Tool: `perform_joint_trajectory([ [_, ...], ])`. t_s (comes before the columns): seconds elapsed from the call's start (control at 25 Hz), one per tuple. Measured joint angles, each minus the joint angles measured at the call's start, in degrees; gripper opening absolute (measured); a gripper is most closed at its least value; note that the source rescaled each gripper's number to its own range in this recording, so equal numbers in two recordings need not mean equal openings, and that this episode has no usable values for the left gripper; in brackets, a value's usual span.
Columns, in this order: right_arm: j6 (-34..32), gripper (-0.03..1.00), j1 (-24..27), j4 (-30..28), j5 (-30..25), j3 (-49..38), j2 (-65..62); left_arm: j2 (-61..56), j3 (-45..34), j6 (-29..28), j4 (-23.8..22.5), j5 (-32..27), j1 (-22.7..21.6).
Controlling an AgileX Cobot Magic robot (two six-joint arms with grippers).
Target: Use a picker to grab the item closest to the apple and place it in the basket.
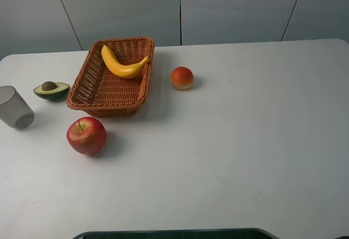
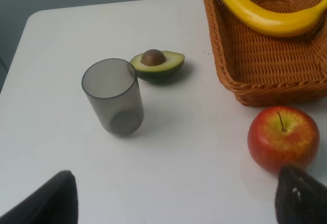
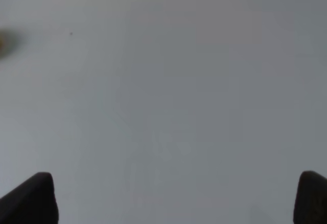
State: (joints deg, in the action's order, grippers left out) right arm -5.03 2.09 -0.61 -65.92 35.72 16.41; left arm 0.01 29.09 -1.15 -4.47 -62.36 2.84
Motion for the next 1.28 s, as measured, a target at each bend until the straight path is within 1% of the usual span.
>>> perform_joint_trajectory([
  [0.24,1.54,1.00,0.00,-0.12,-0.67,-3.19,-7.89,0.00,0.00,0.00,0.00,0.00,0.00],
  [0.48,4.23,1.00,0.00,-0.21,1.53,-5.52,-12.79,0.00,0.00,0.00,0.00,0.00,0.00],
  [0.68,5.34,1.00,0.00,-0.21,2.74,-6.42,-14.23,0.00,0.00,0.00,0.00,0.00,0.00],
  [1.28,5.94,1.00,0.00,-0.05,2.97,-6.45,-16.39,0.00,0.00,0.31,0.00,0.00,0.00],
])
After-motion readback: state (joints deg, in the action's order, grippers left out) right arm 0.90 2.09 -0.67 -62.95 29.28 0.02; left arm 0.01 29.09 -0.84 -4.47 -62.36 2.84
